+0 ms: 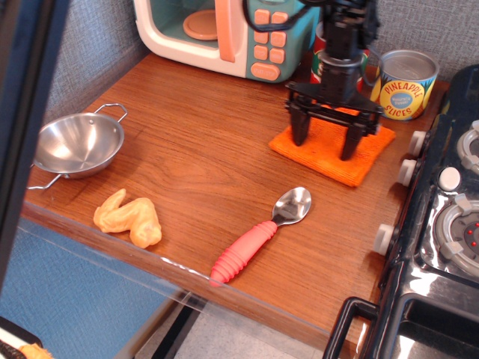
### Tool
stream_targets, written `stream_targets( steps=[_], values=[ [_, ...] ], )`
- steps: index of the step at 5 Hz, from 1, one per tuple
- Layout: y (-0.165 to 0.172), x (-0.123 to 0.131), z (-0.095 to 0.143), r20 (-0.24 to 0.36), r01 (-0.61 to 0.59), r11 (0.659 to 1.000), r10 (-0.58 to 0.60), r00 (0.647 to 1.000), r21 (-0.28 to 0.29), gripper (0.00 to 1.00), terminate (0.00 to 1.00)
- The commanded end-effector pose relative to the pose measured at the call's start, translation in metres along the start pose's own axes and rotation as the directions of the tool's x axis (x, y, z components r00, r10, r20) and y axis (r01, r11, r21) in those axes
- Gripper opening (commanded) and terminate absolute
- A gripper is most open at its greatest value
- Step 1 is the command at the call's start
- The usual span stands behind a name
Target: Move towel above spoon
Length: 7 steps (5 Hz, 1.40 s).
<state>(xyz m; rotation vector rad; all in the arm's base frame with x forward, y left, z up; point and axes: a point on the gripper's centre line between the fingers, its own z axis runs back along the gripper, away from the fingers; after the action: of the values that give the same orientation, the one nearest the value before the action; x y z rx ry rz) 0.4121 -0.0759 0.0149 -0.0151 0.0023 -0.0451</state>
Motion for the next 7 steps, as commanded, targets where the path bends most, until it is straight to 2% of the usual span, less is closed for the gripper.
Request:
stream_targets(
  steps=[1, 3, 4, 5, 6, 7],
  values=[
    [-0.001, 0.021, 0.032, 0.054, -0.091, 0.996, 0.089, 0.995, 0.026, 1.0, 0.0],
    [-0.005, 0.026, 0.109, 0.153, -0.033, 0.997, 0.022, 0.988, 0.071, 1.0, 0.0],
    [0.008, 0.007, 0.136, 0.18, -0.03, 0.997, 0.016, 0.984, 0.075, 1.0, 0.0],
    [0.043, -0.027, 0.143, 0.203, -0.062, 0.995, 0.044, 0.978, 0.082, 1.0, 0.0],
    [0.083, -0.063, 0.127, 0.19, -0.096, 0.993, 0.08, 0.978, 0.076, 1.0, 0.0],
    [0.097, -0.082, 0.106, 0.143, -0.05, 0.992, 0.034, 0.989, 0.114, 1.0, 0.0]
  ],
)
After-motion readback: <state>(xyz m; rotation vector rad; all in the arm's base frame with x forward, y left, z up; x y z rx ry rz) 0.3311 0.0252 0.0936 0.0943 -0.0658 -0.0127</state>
